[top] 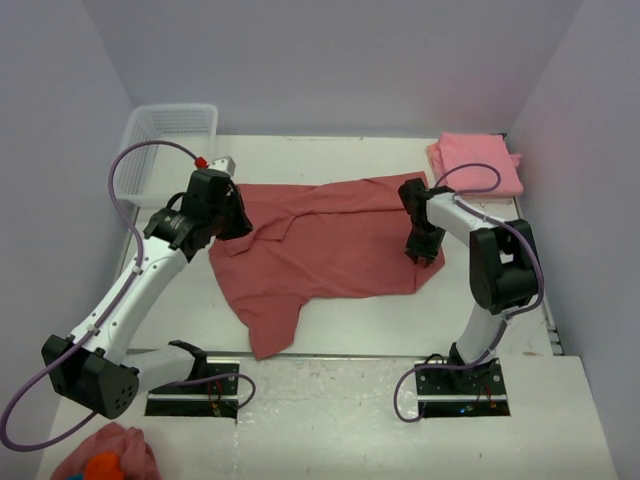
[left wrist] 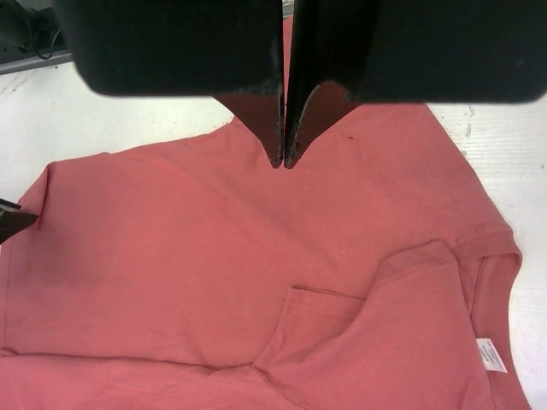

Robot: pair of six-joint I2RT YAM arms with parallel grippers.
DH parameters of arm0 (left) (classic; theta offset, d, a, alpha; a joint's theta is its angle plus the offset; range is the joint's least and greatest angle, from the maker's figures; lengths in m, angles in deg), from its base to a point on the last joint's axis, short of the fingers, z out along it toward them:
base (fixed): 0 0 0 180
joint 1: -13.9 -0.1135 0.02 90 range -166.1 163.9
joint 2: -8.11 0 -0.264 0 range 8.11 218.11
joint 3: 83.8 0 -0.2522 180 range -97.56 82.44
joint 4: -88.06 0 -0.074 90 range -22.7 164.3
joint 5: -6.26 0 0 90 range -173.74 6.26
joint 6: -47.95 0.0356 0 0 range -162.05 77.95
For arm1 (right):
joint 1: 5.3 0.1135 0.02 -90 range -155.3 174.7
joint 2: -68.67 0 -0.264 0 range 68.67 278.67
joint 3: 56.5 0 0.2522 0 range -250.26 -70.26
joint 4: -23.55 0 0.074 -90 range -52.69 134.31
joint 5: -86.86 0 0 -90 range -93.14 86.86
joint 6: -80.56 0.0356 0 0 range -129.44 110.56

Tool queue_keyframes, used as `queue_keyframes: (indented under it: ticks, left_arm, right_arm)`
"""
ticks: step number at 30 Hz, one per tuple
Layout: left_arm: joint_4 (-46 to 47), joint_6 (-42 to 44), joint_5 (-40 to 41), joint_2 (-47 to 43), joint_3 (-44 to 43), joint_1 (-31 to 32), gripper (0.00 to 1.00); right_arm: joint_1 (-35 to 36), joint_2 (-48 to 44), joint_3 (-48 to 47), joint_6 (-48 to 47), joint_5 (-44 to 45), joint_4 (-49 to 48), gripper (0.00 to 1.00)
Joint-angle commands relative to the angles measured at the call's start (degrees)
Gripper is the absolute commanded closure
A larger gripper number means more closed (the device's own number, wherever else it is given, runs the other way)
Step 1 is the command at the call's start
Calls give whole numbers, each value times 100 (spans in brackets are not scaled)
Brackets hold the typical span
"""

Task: Fold and stack the t-shirts
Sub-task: Fold the flattened tshirt in 1/3 of the way

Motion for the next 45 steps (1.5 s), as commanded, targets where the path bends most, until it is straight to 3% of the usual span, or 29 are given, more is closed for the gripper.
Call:
queue_keyframes:
  ticks: [1, 13, 17, 18, 20, 22, 25, 33, 45]
  left_arm:
    - [162, 210, -235, -211, -12, -27, 100]
    - [259, 403, -876, -405, -109, -27, 98]
    - [338, 456, -1061, -440, -12, -27, 98]
    - [356, 482, -1087, -457, 14, -27, 98]
    - [400, 500, -1114, -475, 84, -27, 98]
    - [408, 544, -1166, -492, 111, -27, 98]
    - [409, 596, -1210, -510, 146, -27, 98]
    - [444, 632, -1307, -528, 234, -27, 98]
    - [400, 605, -1333, -554, 207, -27, 98]
  right_arm:
    - [25, 47, -179, 294, 318, 294, 65]
    - [33, 355, -521, 715, 459, 813, 68]
    - [33, 443, -626, 812, 441, 979, 74]
    - [33, 486, -653, 830, 459, 1041, 77]
    - [25, 504, -688, 795, 441, 1015, 95]
    - [103, 504, -689, 847, 581, 1059, 99]
    - [262, 250, -478, 952, 757, 849, 75]
    - [376, 416, -1003, 1022, 670, 1138, 42]
    - [403, 1023, -1480, 1375, 407, 1508, 44]
